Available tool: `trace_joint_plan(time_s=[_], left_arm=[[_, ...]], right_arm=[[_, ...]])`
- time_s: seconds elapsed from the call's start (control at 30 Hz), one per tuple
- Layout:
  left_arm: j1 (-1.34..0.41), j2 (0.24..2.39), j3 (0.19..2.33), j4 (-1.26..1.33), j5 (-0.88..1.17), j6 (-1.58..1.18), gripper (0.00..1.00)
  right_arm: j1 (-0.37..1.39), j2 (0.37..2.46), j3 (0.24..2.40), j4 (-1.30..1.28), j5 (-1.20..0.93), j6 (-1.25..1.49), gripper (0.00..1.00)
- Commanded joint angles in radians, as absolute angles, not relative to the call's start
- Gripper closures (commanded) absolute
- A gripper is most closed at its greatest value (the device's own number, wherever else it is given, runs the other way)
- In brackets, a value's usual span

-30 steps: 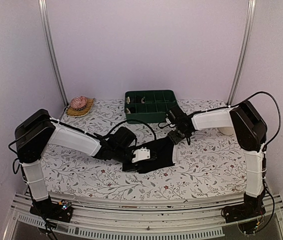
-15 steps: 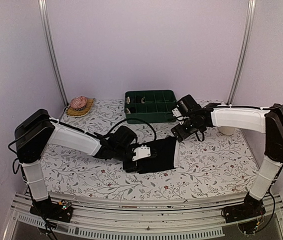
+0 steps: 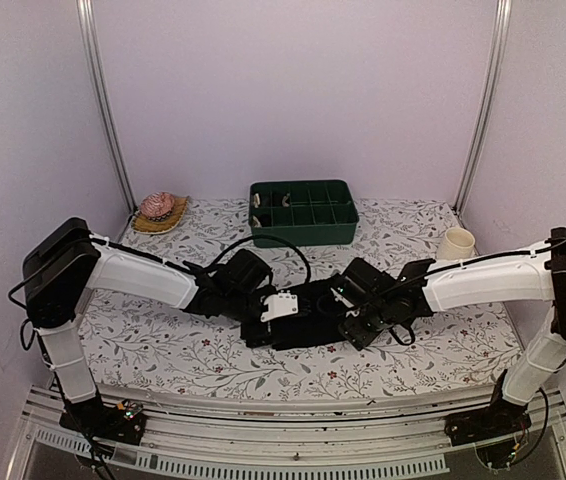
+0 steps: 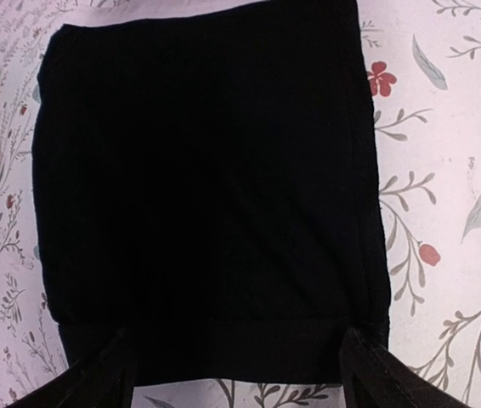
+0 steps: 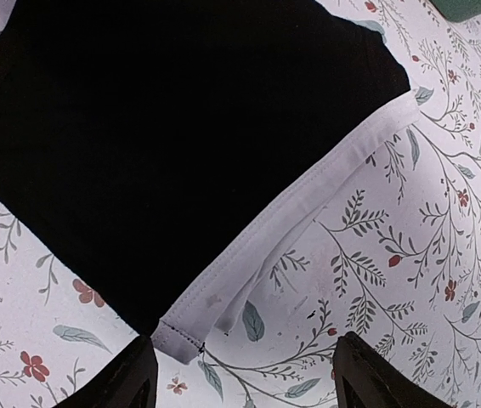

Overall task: Roll the underwear
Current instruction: Smooth out the underwear at the center of the board.

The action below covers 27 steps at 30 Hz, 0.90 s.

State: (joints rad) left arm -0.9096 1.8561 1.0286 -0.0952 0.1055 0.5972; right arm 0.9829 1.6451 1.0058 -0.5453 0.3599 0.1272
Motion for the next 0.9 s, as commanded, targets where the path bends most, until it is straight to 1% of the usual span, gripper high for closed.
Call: trace_joint_plan(time_s=[0.0, 0.13, 0.27, 0.47, 0.63, 0.73, 0.8, 0.87], left_arm=[[-0.915, 1.835, 1.028, -0.119, 0.135, 0.595, 0.15], [-0.915, 1.848, 1.026, -0.123, 0.138, 0.595, 0.15], [-0.916, 1.861, 1.023, -0.13, 0.141, 0.598, 0.15], [-0.915, 1.868, 1.016, -0.136, 0.137, 0.605, 0.17], [-0.915, 1.841, 1.015, -0.145, 0.161, 0.61, 0.16], [-0.914, 1.804, 1.029, -0.163, 0.188, 0.613, 0.13], [-0.904, 1.769, 1.044, -0.184, 0.208, 0.614, 0.03], [-0.888, 1.725, 1.062, -0.208, 0.233, 0.613, 0.01]], right_arm=[[0.986, 1.684, 0.99, -0.521, 0.395, 0.182, 0.3], [0.986, 1.743, 1.007, -0.538, 0.468, 0.199, 0.31], [0.986, 1.78, 1.03, -0.558, 0.498, 0.206, 0.32], [0.981, 1.784, 1.04, -0.647, 0.569, 0.254, 0.33], [0.978, 1.77, 1.04, -0.705, 0.591, 0.285, 0.33], [0.979, 1.716, 1.04, -0.689, 0.56, 0.278, 0.33], [0.98, 1.655, 1.042, -0.677, 0.546, 0.259, 0.3], [0.979, 1.601, 1.048, -0.663, 0.541, 0.237, 0.26]])
